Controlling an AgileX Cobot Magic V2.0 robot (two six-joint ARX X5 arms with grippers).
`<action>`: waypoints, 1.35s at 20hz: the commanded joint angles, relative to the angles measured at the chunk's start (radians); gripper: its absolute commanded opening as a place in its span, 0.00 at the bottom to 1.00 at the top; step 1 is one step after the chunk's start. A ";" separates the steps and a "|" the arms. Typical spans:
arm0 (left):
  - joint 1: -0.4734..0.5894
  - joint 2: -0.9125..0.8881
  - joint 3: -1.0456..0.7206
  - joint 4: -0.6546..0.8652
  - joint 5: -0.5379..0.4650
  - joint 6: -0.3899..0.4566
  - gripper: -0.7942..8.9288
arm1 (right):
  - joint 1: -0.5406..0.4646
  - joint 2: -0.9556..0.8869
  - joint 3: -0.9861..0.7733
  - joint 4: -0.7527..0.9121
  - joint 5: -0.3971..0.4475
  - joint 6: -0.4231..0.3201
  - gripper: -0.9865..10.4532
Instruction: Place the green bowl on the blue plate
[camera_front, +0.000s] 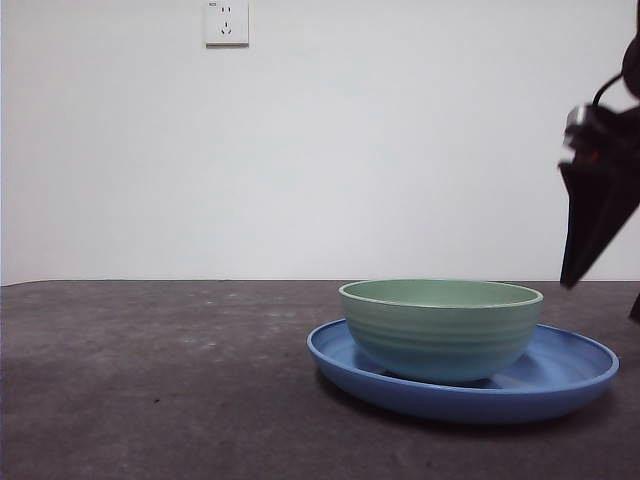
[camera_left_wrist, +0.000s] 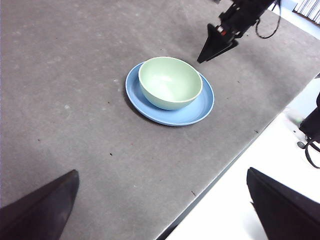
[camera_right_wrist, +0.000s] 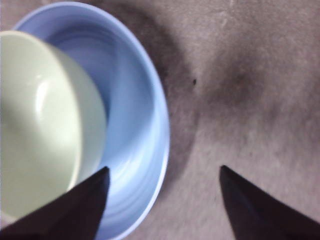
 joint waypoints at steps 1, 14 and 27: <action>-0.006 0.002 0.008 0.010 -0.002 0.003 0.66 | 0.003 0.064 0.015 0.036 -0.008 -0.029 0.31; -0.006 0.002 0.008 0.009 -0.002 0.003 0.66 | 0.004 0.251 0.014 0.137 -0.164 -0.073 0.18; -0.006 0.002 0.008 0.010 -0.001 0.003 0.66 | 0.003 0.190 0.042 0.105 -0.133 -0.064 0.09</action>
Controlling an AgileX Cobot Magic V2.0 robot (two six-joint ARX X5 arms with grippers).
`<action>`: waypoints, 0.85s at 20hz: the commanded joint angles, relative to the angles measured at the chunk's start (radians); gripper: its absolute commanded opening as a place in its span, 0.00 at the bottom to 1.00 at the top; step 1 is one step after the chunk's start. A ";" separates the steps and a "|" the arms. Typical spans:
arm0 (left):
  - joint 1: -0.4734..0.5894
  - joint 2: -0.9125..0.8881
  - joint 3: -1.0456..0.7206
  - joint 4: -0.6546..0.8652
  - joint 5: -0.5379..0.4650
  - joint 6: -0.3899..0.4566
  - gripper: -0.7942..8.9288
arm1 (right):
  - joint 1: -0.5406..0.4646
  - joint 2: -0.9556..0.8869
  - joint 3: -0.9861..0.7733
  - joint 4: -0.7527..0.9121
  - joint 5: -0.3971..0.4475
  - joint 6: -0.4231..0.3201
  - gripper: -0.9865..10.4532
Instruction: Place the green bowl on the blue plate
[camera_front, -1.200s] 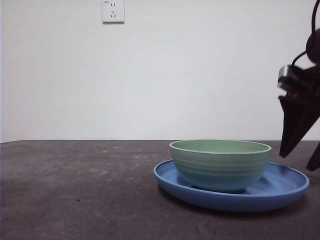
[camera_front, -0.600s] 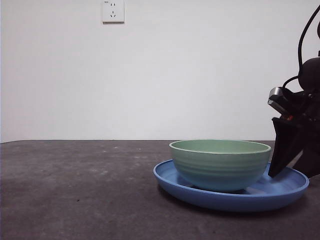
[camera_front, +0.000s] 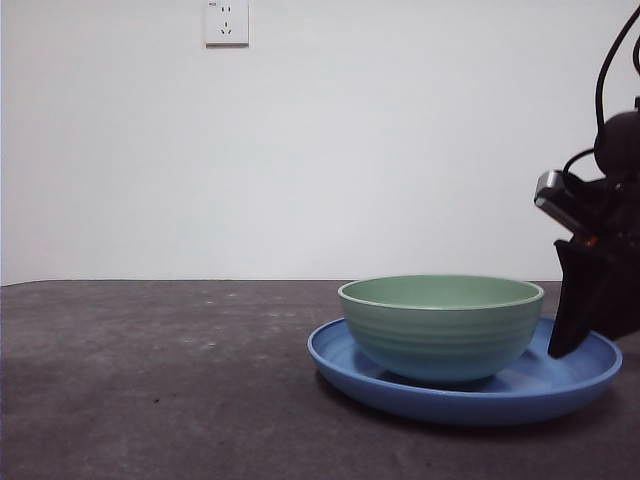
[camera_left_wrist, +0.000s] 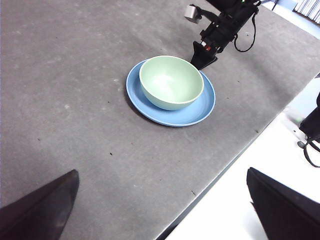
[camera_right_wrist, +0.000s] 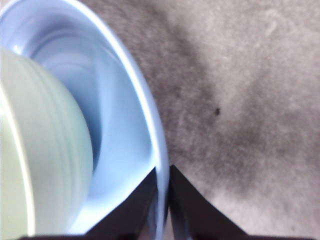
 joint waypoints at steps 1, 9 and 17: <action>-0.006 0.002 0.008 0.011 -0.001 0.004 0.66 | 0.004 -0.018 0.037 -0.021 0.001 -0.004 0.09; -0.006 0.002 0.008 0.011 -0.001 0.005 0.66 | 0.041 -0.042 0.051 -0.019 -0.055 0.086 0.09; -0.006 0.002 0.008 0.011 -0.001 0.005 0.66 | 0.262 -0.037 0.051 0.176 -0.045 0.280 0.09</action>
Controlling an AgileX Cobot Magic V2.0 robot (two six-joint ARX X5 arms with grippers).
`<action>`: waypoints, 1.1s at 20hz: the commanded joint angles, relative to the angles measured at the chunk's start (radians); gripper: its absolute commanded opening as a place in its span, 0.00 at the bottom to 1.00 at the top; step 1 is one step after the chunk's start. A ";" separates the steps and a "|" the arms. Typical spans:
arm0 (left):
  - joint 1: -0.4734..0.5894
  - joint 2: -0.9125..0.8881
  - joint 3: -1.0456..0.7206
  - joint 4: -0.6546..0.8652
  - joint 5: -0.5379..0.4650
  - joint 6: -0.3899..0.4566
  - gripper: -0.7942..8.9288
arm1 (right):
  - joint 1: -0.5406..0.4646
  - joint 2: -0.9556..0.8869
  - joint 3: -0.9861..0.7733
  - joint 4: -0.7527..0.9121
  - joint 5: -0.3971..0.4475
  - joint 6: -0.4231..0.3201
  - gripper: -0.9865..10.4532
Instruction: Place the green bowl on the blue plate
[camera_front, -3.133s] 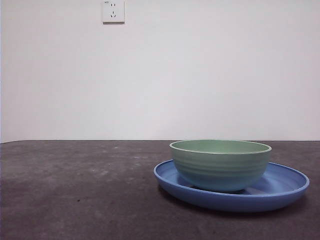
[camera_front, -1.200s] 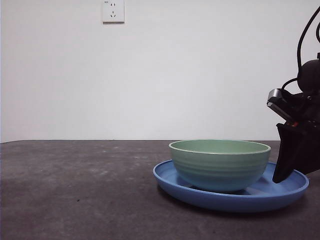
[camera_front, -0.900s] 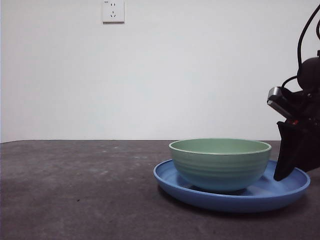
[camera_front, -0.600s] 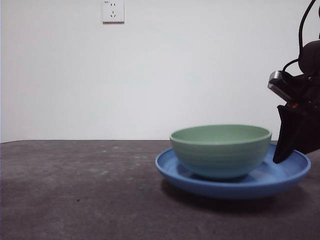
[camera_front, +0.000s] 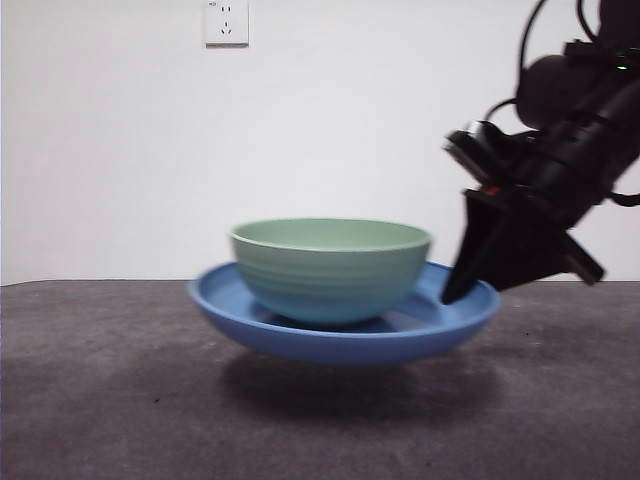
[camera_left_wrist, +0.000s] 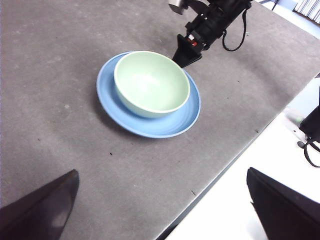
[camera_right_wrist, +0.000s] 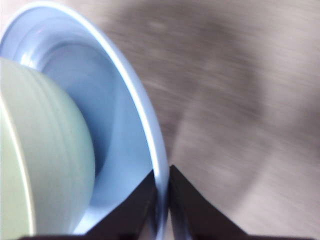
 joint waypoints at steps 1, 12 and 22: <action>-0.006 0.002 0.008 0.011 -0.001 0.005 0.66 | 0.056 0.015 0.021 0.045 -0.001 0.083 0.09; -0.006 0.002 0.008 0.011 -0.001 0.004 0.66 | 0.108 0.107 0.021 0.123 0.041 0.156 0.09; -0.006 0.002 0.008 0.011 -0.001 0.004 0.66 | 0.108 0.169 0.021 0.135 0.048 0.182 0.10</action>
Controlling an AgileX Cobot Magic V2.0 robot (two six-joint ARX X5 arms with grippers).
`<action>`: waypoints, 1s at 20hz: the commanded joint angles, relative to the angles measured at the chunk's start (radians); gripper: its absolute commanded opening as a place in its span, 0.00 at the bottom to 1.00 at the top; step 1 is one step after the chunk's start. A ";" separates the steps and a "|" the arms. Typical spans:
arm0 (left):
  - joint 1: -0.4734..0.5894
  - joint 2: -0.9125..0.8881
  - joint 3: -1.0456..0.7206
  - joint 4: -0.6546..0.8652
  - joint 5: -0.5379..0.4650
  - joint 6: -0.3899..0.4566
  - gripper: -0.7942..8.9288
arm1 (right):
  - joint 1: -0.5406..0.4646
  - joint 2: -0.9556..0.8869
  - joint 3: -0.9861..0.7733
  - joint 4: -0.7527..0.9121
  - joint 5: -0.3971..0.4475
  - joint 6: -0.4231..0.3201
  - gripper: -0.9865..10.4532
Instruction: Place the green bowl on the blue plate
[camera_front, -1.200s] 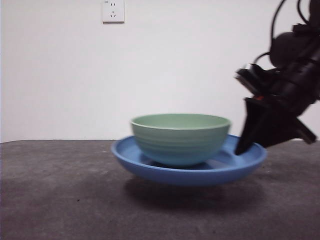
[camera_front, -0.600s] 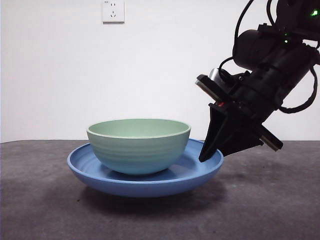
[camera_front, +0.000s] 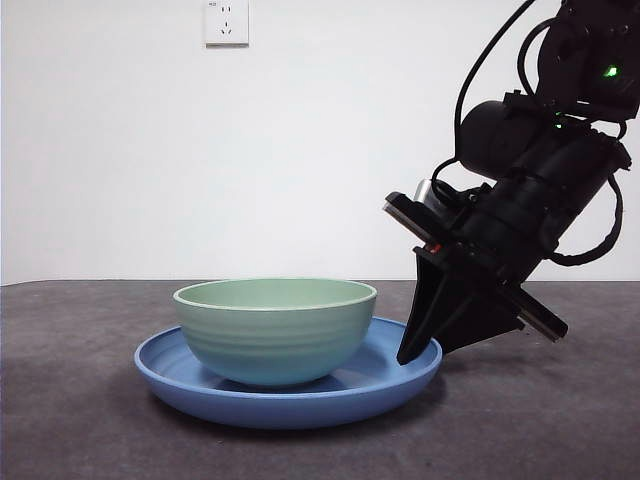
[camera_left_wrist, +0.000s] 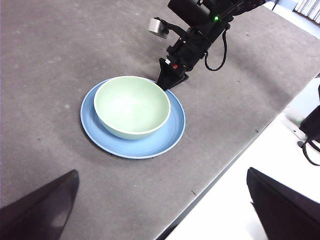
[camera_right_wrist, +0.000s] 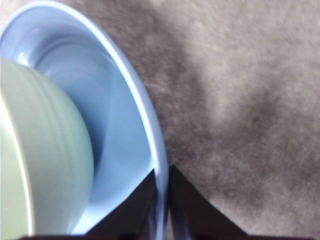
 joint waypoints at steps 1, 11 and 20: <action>-0.006 0.002 0.008 0.011 -0.001 0.004 0.66 | 0.005 0.022 0.019 0.012 -0.006 0.011 0.10; -0.006 0.002 0.008 0.011 -0.001 0.005 0.66 | -0.013 -0.110 0.030 -0.034 -0.003 -0.019 0.28; -0.006 0.002 0.008 0.011 -0.001 0.004 0.66 | -0.008 -0.566 0.030 -0.428 0.175 -0.208 0.53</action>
